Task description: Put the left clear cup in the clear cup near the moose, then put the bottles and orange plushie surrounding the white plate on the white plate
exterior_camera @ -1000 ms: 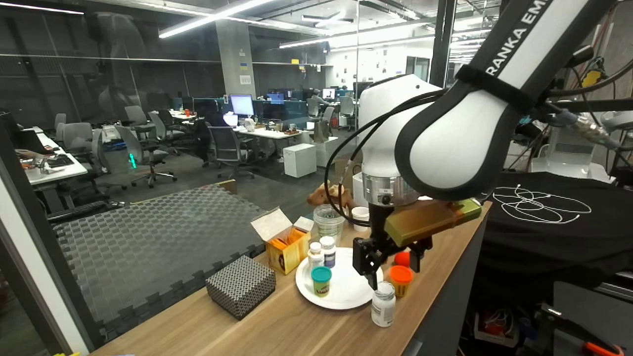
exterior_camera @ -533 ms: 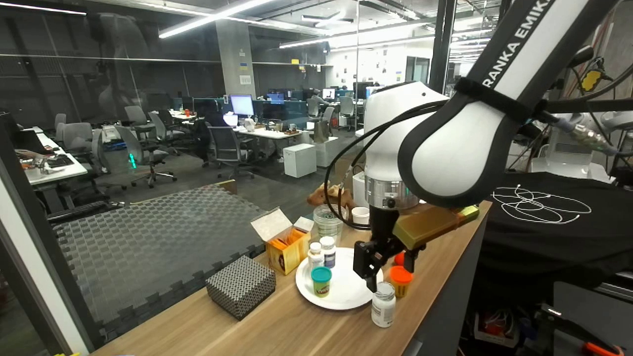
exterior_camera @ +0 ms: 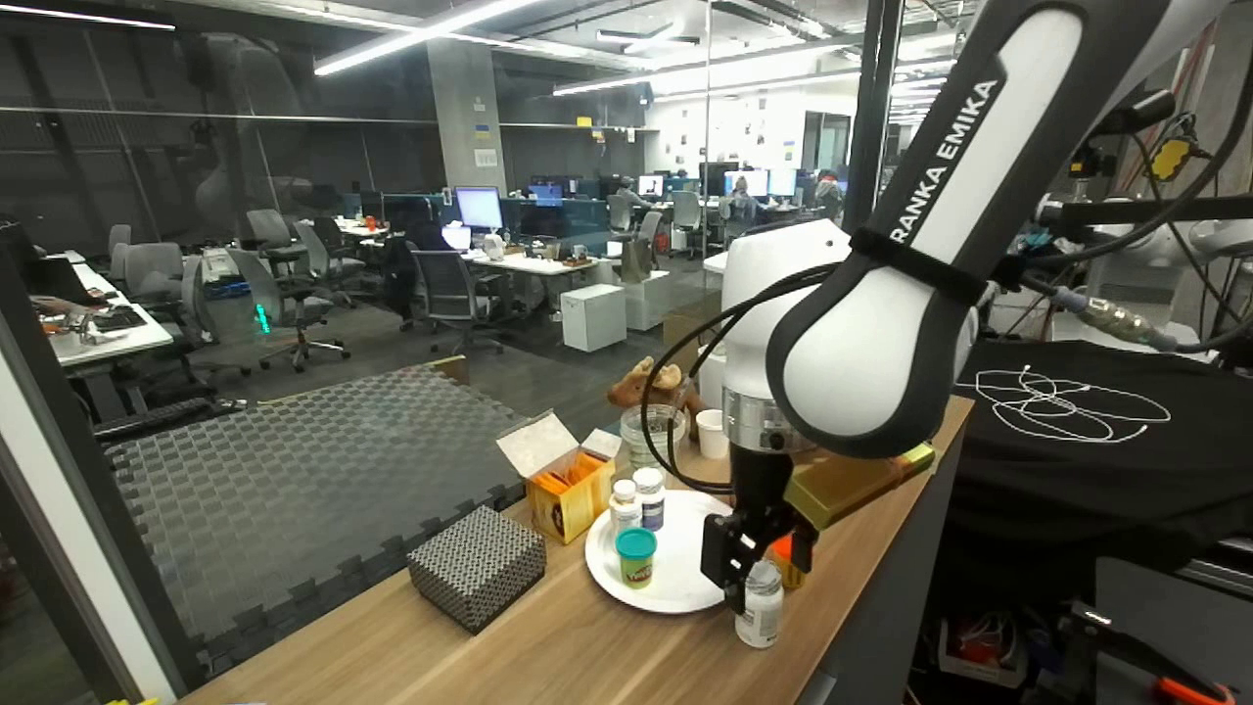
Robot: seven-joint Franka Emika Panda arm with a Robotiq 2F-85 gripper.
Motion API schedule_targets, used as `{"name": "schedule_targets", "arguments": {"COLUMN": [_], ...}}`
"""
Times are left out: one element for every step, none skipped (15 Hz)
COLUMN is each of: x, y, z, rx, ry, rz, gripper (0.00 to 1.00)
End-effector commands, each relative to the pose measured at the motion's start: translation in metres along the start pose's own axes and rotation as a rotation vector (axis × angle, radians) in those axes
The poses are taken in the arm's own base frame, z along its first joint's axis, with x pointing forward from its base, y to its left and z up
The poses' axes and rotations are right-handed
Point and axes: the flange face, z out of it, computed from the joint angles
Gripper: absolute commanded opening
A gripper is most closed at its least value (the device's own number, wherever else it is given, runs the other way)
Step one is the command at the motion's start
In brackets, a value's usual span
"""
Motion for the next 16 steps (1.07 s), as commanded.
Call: {"name": "schedule_targets", "arguments": {"x": [0.0129, 0.0142, 0.0154, 0.0168, 0.0174, 0.0184, 0.0192, 0.0198, 0.0199, 0.0192, 0.0193, 0.0183, 0.0182, 0.0175, 0.0166, 0.0158], "y": [-0.0036, -0.0034, -0.0028, -0.0022, -0.0016, -0.0011, -0.0005, 0.0003, 0.0007, 0.0007, 0.0001, -0.0008, -0.0010, -0.0014, -0.0021, -0.0028], "z": [0.0061, 0.0077, 0.0086, 0.0090, 0.0094, 0.0098, 0.0100, 0.0102, 0.0102, 0.0096, 0.0077, 0.0068, 0.0060, 0.0053, 0.0041, 0.0028], "rx": [0.037, 0.039, 0.044, 0.047, 0.047, 0.049, 0.048, 0.046, 0.045, 0.043, 0.041, 0.038, 0.035, 0.033, 0.030, 0.025], "ry": [0.006, 0.003, 0.000, 0.002, 0.003, 0.003, 0.004, 0.005, 0.006, 0.009, 0.014, 0.017, 0.020, 0.021, 0.022, 0.023], "rz": [-0.016, -0.016, -0.010, -0.008, -0.003, 0.001, 0.004, 0.010, 0.011, 0.013, 0.013, 0.012, 0.012, 0.012, 0.013, 0.013], "gripper": [1.00, 1.00, 0.80, 0.75, 0.66, 0.58, 0.51, 0.42, 0.35, 0.27, 0.25, 0.28, 0.27, 0.28, 0.28, 0.28]}}
